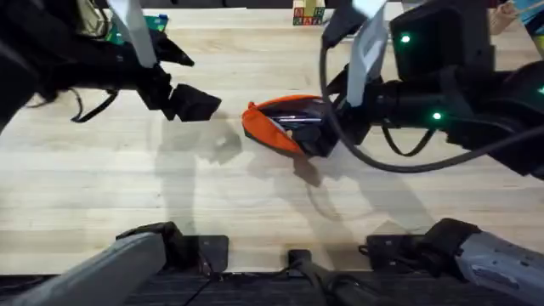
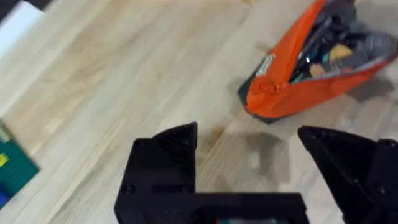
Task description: Unzip the bag, pick up the pens from the table one at a time and place them inside, then zip the bag closed.
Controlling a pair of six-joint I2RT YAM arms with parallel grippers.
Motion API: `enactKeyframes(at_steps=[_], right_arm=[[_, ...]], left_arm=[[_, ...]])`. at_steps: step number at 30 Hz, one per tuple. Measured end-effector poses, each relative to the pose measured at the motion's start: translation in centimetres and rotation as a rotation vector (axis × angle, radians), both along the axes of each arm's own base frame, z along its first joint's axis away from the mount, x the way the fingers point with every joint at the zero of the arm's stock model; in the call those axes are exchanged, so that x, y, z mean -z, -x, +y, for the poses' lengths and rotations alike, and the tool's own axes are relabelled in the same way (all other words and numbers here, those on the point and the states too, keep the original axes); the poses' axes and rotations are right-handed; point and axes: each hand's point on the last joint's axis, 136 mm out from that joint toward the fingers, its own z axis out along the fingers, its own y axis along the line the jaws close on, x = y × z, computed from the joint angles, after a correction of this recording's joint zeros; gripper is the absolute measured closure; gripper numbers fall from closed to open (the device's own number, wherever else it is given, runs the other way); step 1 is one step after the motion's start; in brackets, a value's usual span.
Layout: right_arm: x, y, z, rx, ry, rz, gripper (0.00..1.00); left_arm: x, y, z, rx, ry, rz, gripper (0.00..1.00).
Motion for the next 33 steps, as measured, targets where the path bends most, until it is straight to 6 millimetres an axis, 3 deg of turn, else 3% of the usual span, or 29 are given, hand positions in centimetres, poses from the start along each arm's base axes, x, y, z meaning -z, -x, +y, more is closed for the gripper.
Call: enactKeyframes(at_steps=[5, 14, 27, 33], right_arm=[[-1.0, 0.2, -0.1, 0.047, -0.053, 0.011, 0.004], [-1.1, 0.3, -0.1, 0.082, -0.084, 0.047, 0.003], [-1.6, -0.1, 0.2, 0.154, -0.154, 0.087, 0.004], [0.0, -0.2, 0.4, 0.215, -0.16, 0.177, 0.004]], left_arm=[[2.5, -0.7, -0.9, 0.129, 0.04, 0.024, 0.008], [5.9, -1.3, -1.7, 0.289, 0.072, 0.014, 0.008], [8.3, -1.5, -1.8, 0.355, 0.084, 0.026, 0.009], [8.4, -1.5, -1.8, 0.358, 0.084, 0.028, 0.008]])
